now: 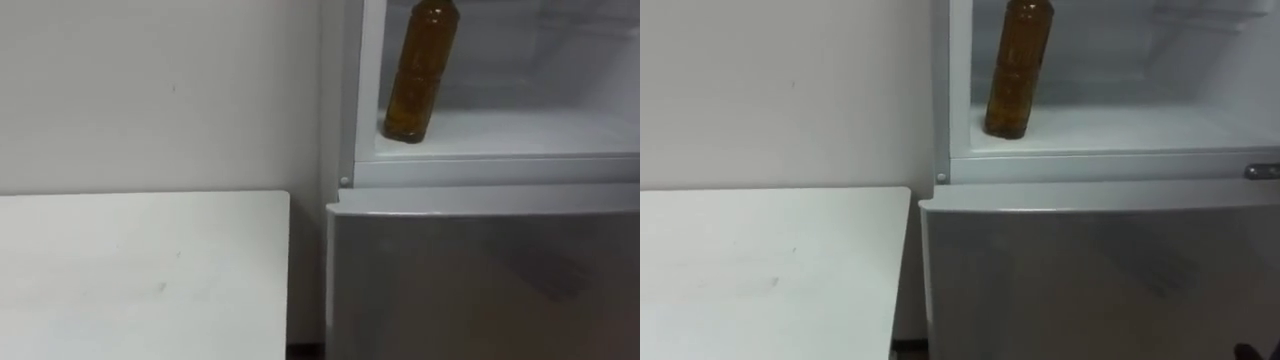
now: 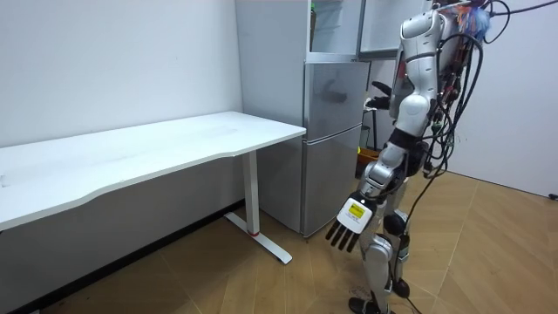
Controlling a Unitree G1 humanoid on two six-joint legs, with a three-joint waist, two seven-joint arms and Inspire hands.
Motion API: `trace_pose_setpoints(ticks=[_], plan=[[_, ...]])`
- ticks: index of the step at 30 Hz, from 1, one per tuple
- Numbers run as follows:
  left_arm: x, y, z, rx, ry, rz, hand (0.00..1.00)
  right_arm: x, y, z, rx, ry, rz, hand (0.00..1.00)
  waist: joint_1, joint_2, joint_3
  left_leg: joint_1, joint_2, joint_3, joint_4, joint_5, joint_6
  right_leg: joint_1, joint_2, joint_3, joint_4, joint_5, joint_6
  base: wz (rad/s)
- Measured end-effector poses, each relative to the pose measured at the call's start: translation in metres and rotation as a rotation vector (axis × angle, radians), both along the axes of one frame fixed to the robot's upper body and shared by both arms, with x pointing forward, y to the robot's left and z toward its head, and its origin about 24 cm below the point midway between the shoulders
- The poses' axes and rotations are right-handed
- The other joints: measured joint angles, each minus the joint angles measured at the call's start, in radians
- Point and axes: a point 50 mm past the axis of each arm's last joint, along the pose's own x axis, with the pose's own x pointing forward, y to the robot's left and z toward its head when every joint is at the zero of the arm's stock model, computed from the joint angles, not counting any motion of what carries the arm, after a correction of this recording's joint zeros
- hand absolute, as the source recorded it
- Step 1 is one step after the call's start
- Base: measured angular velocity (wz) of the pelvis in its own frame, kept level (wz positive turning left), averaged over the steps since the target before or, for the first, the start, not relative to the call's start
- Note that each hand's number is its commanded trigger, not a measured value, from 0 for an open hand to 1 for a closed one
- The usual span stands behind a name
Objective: Put the bottle in the upper fridge
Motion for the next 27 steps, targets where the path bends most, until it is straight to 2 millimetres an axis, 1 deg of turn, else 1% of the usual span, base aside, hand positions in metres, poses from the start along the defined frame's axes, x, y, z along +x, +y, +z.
trace_pose_setpoints(ticks=[3, 5, 8, 12, 17, 20, 22, 23, 26, 27], plan=[[0.004, 0.001, 0.001, 0.016, -0.018, 0.009, 0.0, -0.004, -0.003, -0.004, 0.023, 0.043, -0.045, 0.0, -0.001, -0.004, -0.0009, 0.001, 0.0, 0.011, -0.002, 0.0, -0.001, -0.006, 0.003, 0.011, 0.003, 0.0, 0.0, -0.08], [0.004, 0.002, 0.001, 0.025, -0.019, 0.013, 0.0, -0.012, -0.006, -0.008, 0.045, 0.107, -0.087, 0.0, -0.005, -0.009, -0.002, 0.001, 0.0, 0.011, -0.006, 0.0, -0.001, -0.008, 0.001, 0.011, 0.003, 0.0, -0.001, -0.03], [0.005, 0.003, 0.002, 0.04, -0.023, 0.021, 0.0, -0.018, -0.01, -0.011, 0.068, 0.169, -0.137, 0.0, -0.01, -0.016, -0.0009, 0.0, 0.001, 0.012, -0.008, 0.0, -0.001, -0.013, 0.001, 0.012, 0.003, -0.001, 0.0, 0.0], [0.004, 0.005, 0.002, 0.047, -0.022, 0.027, 0.0, -0.029, -0.02, -0.015, 0.088, 0.275, -0.244, 0.0, -0.025, -0.029, 0.0005, 0.002, -0.003, 0.018, -0.008, 0.0, -0.001, -0.008, 0.002, 0.013, 0.001, 0.0, 0.0, -0.01], [0.005, 0.005, 0.003, 0.049, -0.029, 0.026, 0.0, -0.04, -0.033, -0.01, 0.091, 0.359, -0.371, 0.0, -0.029, -0.03, 0.0011, 0.001, -0.005, 0.021, -0.023, 0.0, -0.001, -0.019, 0.002, 0.018, 0.001, -0.002, 0.002, -0.02], [0.004, 0.009, 0.005, 0.055, -0.044, 0.044, 0.0, -0.044, -0.041, 0.002, -0.003, 0.422, -0.435, 0.0, -0.032, -0.031, 0.0003, 0.003, -0.009, 0.02, -0.033, 0.001, -0.001, -0.023, 0.002, 0.023, 0.002, -0.004, 0.004, -0.01], [0.003, 0.012, 0.006, 0.052, -0.054, 0.075, 0.0, -0.044, -0.051, 0.014, -0.101, 0.478, -0.497, 0.0, -0.032, -0.033, 0.001, 0.003, -0.013, 0.02, -0.035, 0.002, 0.0, -0.024, 0.0, 0.023, 0.002, -0.005, 0.006, 0.0], [0.003, 0.012, 0.006, 0.052, -0.054, 0.077, 0.0, -0.044, -0.054, 0.017, -0.13, 0.493, -0.511, 0.0, -0.032, -0.034, 0.0009, 0.004, -0.013, 0.02, -0.035, 0.002, 0.0, -0.024, -0.001, 0.021, 0.002, -0.006, 0.007, 0.0], [0.003, 0.014, 0.006, 0.057, -0.059, 0.082, 0.0, -0.042, -0.059, 0.036, -0.278, 0.553, -0.589, 0.0, -0.033, -0.042, 0.0014, 0.01, -0.016, 0.021, -0.037, 0.002, 0.0, -0.024, -0.003, 0.019, 0.003, -0.009, 0.01, 0.0], [0.004, 0.015, 0.006, 0.056, -0.06, 0.083, 0.0, -0.04, -0.06, 0.047, -0.342, 0.553, -0.628, 0.0, -0.035, -0.044, 0.0019, 0.01, -0.016, 0.02, -0.037, 0.002, 0.0, -0.025, -0.004, 0.02, 0.003, -0.01, 0.011, 0.0]])
